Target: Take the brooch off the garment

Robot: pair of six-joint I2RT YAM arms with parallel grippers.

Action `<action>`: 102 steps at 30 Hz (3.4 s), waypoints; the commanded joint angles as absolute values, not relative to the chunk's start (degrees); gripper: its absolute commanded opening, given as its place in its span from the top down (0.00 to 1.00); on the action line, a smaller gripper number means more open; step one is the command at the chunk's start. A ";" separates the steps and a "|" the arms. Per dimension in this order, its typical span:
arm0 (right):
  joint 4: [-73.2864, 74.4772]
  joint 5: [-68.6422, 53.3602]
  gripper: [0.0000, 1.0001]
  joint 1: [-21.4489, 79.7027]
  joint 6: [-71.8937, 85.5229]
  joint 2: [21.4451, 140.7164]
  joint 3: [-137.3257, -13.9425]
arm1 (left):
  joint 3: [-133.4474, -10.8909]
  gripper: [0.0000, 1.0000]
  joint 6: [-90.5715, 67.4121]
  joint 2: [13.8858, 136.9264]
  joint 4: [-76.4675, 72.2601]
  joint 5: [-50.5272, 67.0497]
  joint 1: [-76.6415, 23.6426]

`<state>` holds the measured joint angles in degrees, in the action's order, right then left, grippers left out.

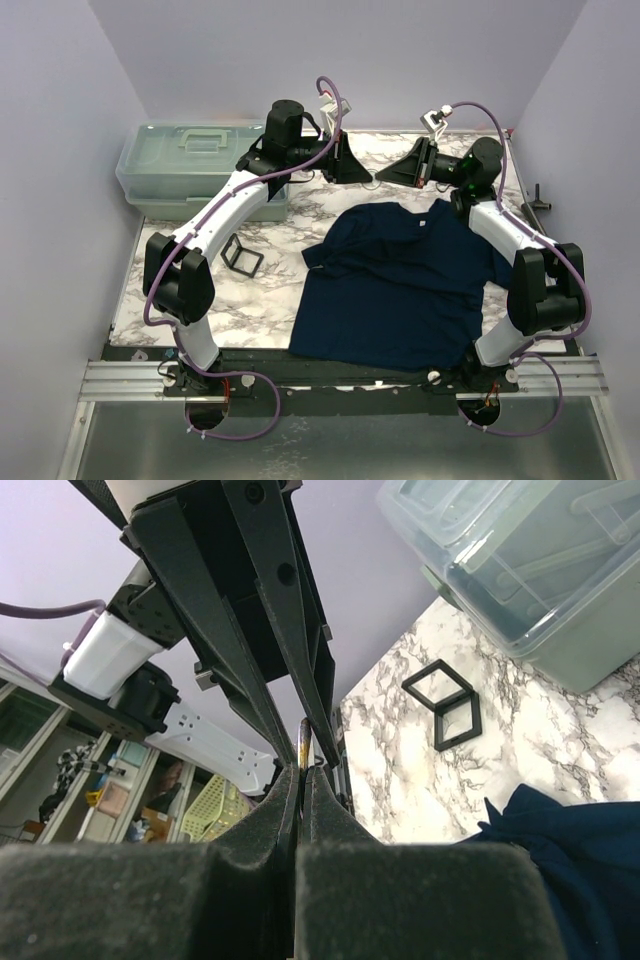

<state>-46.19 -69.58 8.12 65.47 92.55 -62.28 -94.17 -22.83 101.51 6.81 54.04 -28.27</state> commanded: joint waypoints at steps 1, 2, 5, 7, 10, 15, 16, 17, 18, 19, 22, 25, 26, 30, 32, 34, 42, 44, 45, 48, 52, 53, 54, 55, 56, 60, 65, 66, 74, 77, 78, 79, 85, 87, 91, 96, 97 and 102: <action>-45.22 -70.31 0.99 8.06 63.89 90.79 -62.16 | -94.92 0.79 -19.95 100.82 10.02 56.70 -28.39; -44.94 -70.36 0.99 8.09 63.63 90.79 -62.15 | -94.94 0.78 -19.96 100.75 10.06 56.80 -28.39; -43.61 -70.58 0.99 8.06 62.18 90.79 -62.31 | -95.25 0.70 -19.65 100.74 10.02 57.05 -28.17; -42.16 -70.75 0.99 8.04 60.78 90.62 -62.53 | -95.75 0.62 -19.60 100.80 10.02 57.53 -27.97; -40.68 -71.00 0.99 8.09 59.34 90.40 -62.50 | -96.61 0.53 -19.81 100.96 10.06 57.92 -27.37; -38.91 -71.80 0.99 8.08 57.34 89.91 -62.69 | -96.94 0.52 -22.58 101.06 8.71 58.71 -25.18; -38.38 -71.84 0.99 8.07 56.63 89.81 -62.75 | -96.95 0.53 -22.76 101.00 8.45 58.94 -24.78; -38.02 -71.83 0.99 8.05 56.22 89.73 -62.76 | -97.03 0.54 -22.77 100.92 8.42 59.03 -24.64; -38.02 -71.91 0.99 8.08 56.17 89.73 -62.75 | -97.04 0.56 -22.73 100.85 8.42 59.06 -24.55; -37.97 -71.90 0.99 8.08 56.15 89.73 -62.72 | -97.01 0.59 -22.60 100.87 8.41 59.14 -24.52; -38.99 -72.15 0.99 8.09 56.92 89.76 -62.46 | -96.80 0.66 -22.93 100.96 8.31 59.23 -24.52; -40.66 -72.42 0.99 8.04 58.07 89.82 -62.14 | -96.46 0.67 -23.58 101.16 7.77 59.06 -24.65; -40.87 -72.52 0.99 8.04 58.25 89.81 -62.07 | -96.35 0.67 -23.88 101.17 7.43 59.14 -24.74; -41.97 -72.69 0.99 8.09 59.21 89.82 -61.88 | -96.03 0.67 -24.43 101.34 6.86 60.37 -25.37; -42.59 -72.73 1.00 8.04 59.57 89.78 -61.88 | -95.21 0.67 -24.51 101.37 6.77 61.30 -25.65; -42.93 -72.69 0.99 8.01 59.92 89.89 -61.89 | -94.27 0.68 -24.65 101.12 6.68 61.91 -25.84; -44.21 -72.49 0.99 8.08 61.12 90.18 -61.57 | -92.75 0.81 -24.57 100.29 6.59 62.26 -26.01; -44.34 -72.42 0.99 8.06 61.17 90.26 -61.54 | -92.76 0.85 -24.53 100.24 6.58 62.40 -25.98; -44.39 -72.43 0.99 8.09 61.26 90.35 -61.56 | -92.75 0.87 -24.52 100.27 6.49 62.40 -25.97; -44.26 -72.53 0.99 8.08 61.26 90.35 -61.57 | -92.71 0.95 -24.52 100.07 6.42 62.03 -26.02; -43.96 -72.43 0.99 8.10 61.19 90.44 -61.61 | -92.65 1.00 -25.10 99.67 6.08 61.36 -25.94; -43.91 -72.44 0.99 8.08 61.17 90.44 -61.63 | -92.58 1.00 -25.64 99.73 5.98 60.94 -25.93; -43.63 -72.27 0.99 8.09 61.02 90.44 -61.72 | -92.52 1.00 -26.02 99.54 5.98 60.32 -25.95; -42.38 -72.10 0.97 8.06 60.52 90.44 -61.85 | -92.31 1.00 -26.27 99.41 6.10 59.34 -25.93; -40.68 -71.99 0.92 8.08 59.42 90.44 -62.17 | -92.18 1.00 -26.16 99.14 6.68 58.51 -25.93; -36.23 -72.06 0.55 8.04 56.26 90.01 -63.09 | -91.73 1.00 -22.90 97.94 12.64 55.67 -25.43; -31.42 -71.72 0.37 8.08 52.59 89.78 -64.83 | -87.58 1.00 -16.98 93.97 19.42 53.37 -23.92; -29.87 -71.72 0.34 8.08 51.65 89.67 -65.22 | -86.62 1.00 -15.70 93.12 20.67 52.78 -23.46; -5.09 -69.00 0.22 8.08 32.19 89.03 -72.02 | -86.50 1.00 7.38 87.58 47.17 35.94 -22.50; 4.49 -67.14 0.21 8.08 25.21 88.65 -74.35 | -85.31 1.00 12.57 85.26 53.24 27.25 -22.42; 6.45 -66.44 0.21 8.04 23.33 88.47 -74.56 | -84.87 1.00 14.09 84.70 55.21 24.21 -22.37; 7.77 -66.22 0.20 8.06 22.20 88.33 -74.70 | -84.50 1.00 14.96 84.27 56.73 21.55 -22.41; 13.01 -64.20 0.19 8.04 16.96 87.91 -74.90 | -77.55 1.00 19.27 82.49 61.57 5.17 -22.42; 14.54 -63.57 0.19 8.08 15.25 87.98 -75.21 | -74.70 1.00 19.57 80.70 61.10 1.53 -22.41; 15.82 -62.73 0.19 8.08 13.52 88.05 -75.19 | -68.00 1.00 17.66 79.04 56.70 -10.25 -23.14; 15.81 -62.46 0.19 8.02 13.33 87.90 -74.80 | -62.87 1.00 17.05 78.51 50.23 -20.19 -25.10; 15.90 -62.36 0.19 8.07 13.23 87.88 -74.83 | -62.23 1.00 17.05 78.70 49.32 -21.51 -25.47; 16.94 -61.96 0.19 8.08 12.32 87.54 -74.80 | -60.37 1.00 17.40 80.55 46.02 -24.20 -26.34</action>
